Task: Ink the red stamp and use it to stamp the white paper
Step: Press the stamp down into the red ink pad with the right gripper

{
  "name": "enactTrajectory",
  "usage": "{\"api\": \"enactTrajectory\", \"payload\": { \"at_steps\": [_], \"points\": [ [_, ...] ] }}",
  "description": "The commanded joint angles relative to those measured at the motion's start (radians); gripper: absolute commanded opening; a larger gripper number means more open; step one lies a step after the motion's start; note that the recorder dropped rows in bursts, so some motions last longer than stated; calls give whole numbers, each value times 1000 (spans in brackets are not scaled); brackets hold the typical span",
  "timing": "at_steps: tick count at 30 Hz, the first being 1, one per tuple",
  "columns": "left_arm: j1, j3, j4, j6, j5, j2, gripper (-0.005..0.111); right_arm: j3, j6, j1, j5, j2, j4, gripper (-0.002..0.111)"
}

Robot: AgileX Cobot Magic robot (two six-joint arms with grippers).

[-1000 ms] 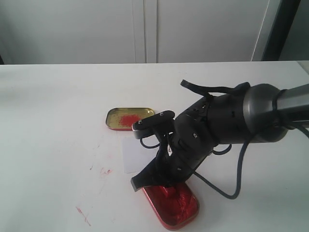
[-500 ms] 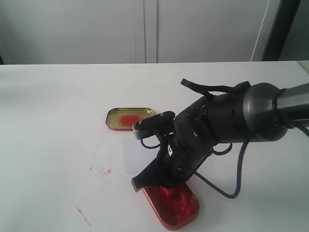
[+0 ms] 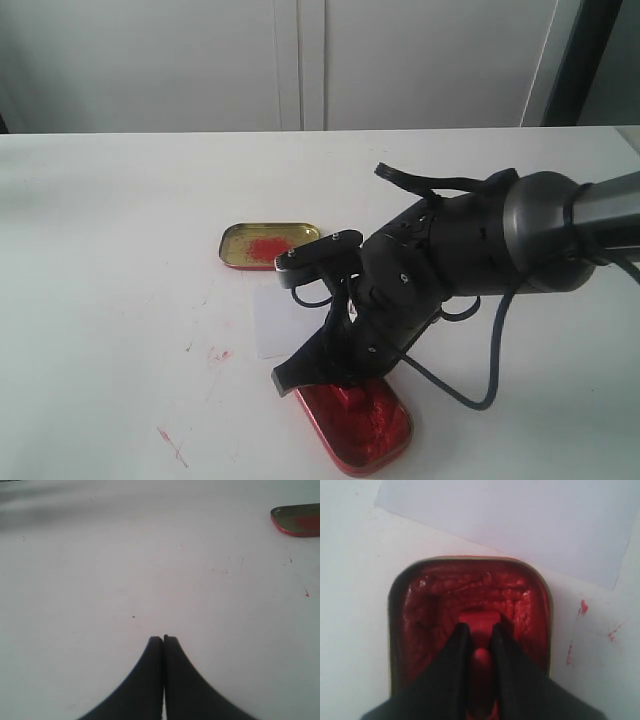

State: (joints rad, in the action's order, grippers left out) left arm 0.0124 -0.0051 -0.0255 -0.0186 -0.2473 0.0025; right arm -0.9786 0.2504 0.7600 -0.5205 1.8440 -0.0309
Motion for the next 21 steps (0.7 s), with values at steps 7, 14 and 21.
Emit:
{"api": "enactTrajectory", "payload": {
  "at_steps": [7,14,21],
  "points": [
    [0,5,2,1,1,-3,0,26,-6,0,-134,44,-6,0],
    [0,5,2,1,1,-3,0,-26,-6,0,-160,-49,-6,0],
    [0,5,2,1,1,-3,0,-69,-6,0,-169,-86,-4,0]
  ]
}}
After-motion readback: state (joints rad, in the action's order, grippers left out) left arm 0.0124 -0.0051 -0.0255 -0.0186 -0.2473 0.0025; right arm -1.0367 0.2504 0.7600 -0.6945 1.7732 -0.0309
